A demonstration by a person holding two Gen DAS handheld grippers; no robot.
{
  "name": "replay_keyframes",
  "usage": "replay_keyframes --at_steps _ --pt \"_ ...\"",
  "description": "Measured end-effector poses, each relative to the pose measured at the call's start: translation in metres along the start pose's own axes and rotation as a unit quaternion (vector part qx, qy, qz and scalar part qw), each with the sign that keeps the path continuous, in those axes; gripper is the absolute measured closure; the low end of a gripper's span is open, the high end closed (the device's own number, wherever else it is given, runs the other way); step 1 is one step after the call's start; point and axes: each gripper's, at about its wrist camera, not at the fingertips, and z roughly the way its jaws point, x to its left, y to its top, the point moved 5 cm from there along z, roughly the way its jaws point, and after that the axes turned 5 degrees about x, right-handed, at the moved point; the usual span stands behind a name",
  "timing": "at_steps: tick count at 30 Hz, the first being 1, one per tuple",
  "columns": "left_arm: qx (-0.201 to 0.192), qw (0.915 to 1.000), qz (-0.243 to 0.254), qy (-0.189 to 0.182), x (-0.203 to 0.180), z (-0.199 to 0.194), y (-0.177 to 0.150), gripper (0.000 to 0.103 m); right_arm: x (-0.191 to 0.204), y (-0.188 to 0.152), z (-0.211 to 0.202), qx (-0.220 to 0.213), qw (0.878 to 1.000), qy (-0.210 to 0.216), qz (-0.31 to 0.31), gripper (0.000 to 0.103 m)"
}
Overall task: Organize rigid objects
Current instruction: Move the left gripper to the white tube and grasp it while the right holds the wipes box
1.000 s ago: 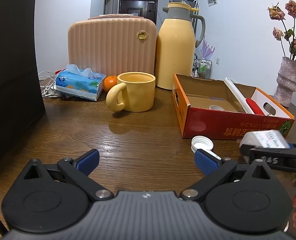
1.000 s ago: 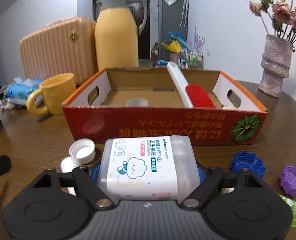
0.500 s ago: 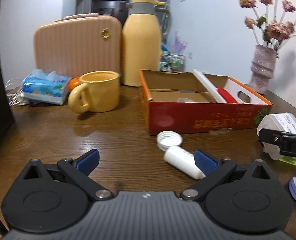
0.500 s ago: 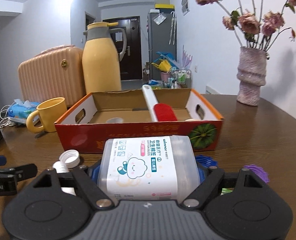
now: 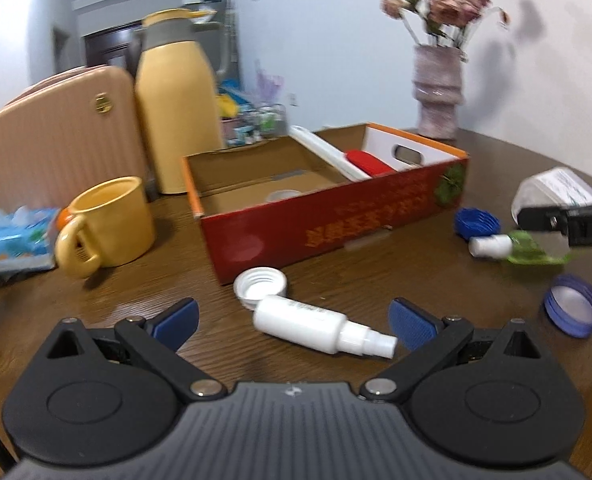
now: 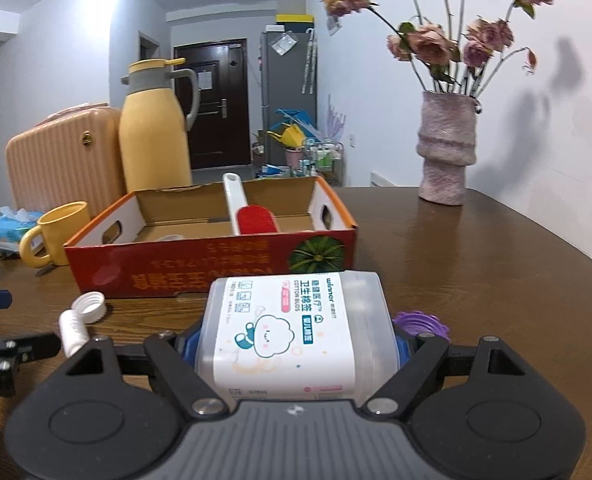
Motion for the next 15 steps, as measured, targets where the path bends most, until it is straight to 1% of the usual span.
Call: replay_keyframes --at_steps 5,15 --pt "0.008 0.9992 0.031 -0.023 -0.006 0.009 -0.001 0.0 -0.015 -0.005 -0.003 0.003 1.0 -0.014 0.009 0.021" --pt "0.014 0.9974 0.054 -0.045 -0.008 0.026 -0.001 0.0 -0.033 -0.013 -0.01 0.007 0.999 -0.036 0.018 0.021"
